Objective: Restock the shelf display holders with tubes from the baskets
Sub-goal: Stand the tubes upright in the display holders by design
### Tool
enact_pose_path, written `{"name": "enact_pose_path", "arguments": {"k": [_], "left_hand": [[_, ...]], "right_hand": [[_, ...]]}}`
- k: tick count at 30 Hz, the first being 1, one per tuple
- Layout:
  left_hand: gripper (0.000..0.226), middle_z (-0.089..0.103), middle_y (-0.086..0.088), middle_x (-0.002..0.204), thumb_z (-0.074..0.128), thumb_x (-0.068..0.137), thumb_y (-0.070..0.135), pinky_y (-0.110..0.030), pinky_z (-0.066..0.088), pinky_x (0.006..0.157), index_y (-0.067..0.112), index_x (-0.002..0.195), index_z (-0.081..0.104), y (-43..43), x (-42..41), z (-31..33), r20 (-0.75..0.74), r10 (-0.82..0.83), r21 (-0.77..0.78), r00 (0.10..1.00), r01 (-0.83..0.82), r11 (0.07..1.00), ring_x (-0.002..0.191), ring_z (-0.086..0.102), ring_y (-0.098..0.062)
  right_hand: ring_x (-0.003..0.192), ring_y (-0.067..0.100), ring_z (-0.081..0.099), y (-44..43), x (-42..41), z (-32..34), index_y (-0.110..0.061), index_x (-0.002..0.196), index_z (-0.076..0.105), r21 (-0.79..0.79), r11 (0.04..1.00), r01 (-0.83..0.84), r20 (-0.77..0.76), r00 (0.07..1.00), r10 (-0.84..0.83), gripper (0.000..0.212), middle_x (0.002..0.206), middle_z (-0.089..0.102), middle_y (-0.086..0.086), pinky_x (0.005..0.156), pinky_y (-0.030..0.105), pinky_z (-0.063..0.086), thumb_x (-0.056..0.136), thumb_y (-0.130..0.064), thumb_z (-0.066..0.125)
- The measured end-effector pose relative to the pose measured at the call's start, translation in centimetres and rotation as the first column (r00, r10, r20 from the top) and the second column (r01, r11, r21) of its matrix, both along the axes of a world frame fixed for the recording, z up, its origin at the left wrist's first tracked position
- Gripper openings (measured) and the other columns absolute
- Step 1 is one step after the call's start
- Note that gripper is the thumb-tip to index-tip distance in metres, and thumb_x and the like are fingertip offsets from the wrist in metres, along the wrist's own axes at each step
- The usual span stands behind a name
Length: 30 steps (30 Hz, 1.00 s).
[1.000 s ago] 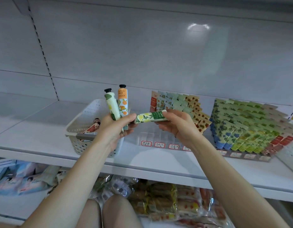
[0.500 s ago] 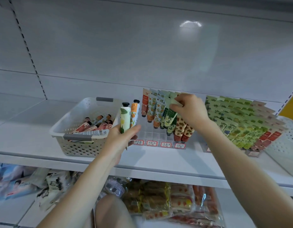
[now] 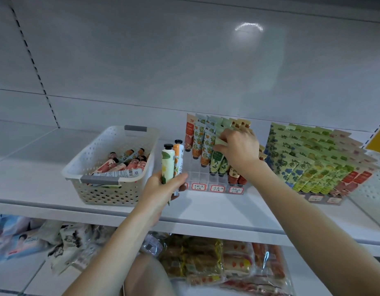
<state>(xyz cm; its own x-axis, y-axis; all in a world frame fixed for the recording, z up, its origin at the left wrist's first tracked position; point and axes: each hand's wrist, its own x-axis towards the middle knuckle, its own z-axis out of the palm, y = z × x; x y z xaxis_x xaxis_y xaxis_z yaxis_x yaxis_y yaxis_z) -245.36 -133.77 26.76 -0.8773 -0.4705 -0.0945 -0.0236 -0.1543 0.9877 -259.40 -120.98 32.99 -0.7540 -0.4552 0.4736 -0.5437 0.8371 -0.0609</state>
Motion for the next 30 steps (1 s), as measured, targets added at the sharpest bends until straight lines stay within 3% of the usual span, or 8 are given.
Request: {"name": "enact_pose_path", "arguments": {"k": [4,13,18,22,26,30], "left_hand": [[0.013,0.070,-0.004,0.091,0.067,0.084,0.023,-0.037,0.050,0.087,0.024,0.096,0.060,0.0,-0.2,-0.3,0.006,0.000,-0.003,1.000,0.000,1.000,0.090,0.065,-0.019],[0.016,0.070,-0.005,0.095,0.065,0.086,0.020,-0.037,0.051,0.085,0.029,0.097,0.056,0.0,-0.5,-0.2,-0.025,-0.046,0.002,0.999,0.046,0.999,0.084,0.067,-0.012],[0.026,0.071,-0.005,0.097,0.064,0.086,0.021,-0.036,0.052,0.086,0.024,0.110,0.055,0.1,-0.6,-0.3,-0.034,-0.068,0.041,0.997,0.069,0.997,0.094,0.067,-0.019],[0.024,0.072,-0.003,0.093,0.064,0.086,0.019,-0.034,0.052,0.083,0.022,0.108,0.057,0.1,-0.6,-0.3,-0.035,-0.069,0.068,0.997,0.071,0.995,0.091,0.067,-0.018],[0.027,0.071,-0.007,0.101,0.065,0.084,0.020,-0.040,0.051,0.090,0.019,0.111,0.059,0.1,-0.7,-0.2,-0.019,-0.067,0.081,0.998,0.068,0.994,0.101,0.064,-0.023],[0.017,0.070,-0.005,0.100,0.065,0.084,0.018,-0.038,0.051,0.089,0.021,0.101,0.061,0.2,-0.7,0.0,-0.024,-0.054,0.090,0.998,0.056,0.994,0.100,0.062,-0.022]], "right_hand": [[0.104,0.028,0.053,-0.2,-0.7,-0.2,-0.010,0.099,0.067,0.005,1.000,-0.001,-0.006,1.000,0.001,0.026,0.097,0.068,0.010,0.087,0.031,0.036,0.093,-0.031,0.053],[0.103,0.026,0.052,-1.1,-0.9,-0.4,-0.007,0.100,0.067,-0.001,0.999,-0.033,-0.025,0.999,0.033,0.026,0.096,0.067,0.010,0.091,0.032,0.035,0.093,-0.027,0.053],[0.104,0.026,0.052,-0.7,-0.8,-0.2,-0.009,0.100,0.067,-0.010,0.999,-0.031,-0.028,0.999,0.030,0.027,0.099,0.067,0.009,0.089,0.032,0.035,0.092,-0.031,0.054],[0.105,0.026,0.052,-0.4,-0.6,-0.1,-0.009,0.100,0.068,-0.031,0.999,-0.036,-0.015,0.999,0.035,0.030,0.099,0.067,0.009,0.085,0.031,0.036,0.091,-0.035,0.055],[0.103,0.026,0.053,-0.2,-0.6,-0.1,-0.010,0.099,0.069,-0.065,0.997,-0.042,-0.006,0.999,0.041,0.031,0.097,0.067,0.009,0.081,0.030,0.037,0.090,-0.037,0.056],[0.097,0.027,0.055,-0.1,-0.9,-0.2,-0.008,0.093,0.069,-0.105,0.993,-0.049,-0.022,0.999,0.047,0.029,0.089,0.067,0.010,0.076,0.028,0.034,0.089,-0.034,0.057]]}}
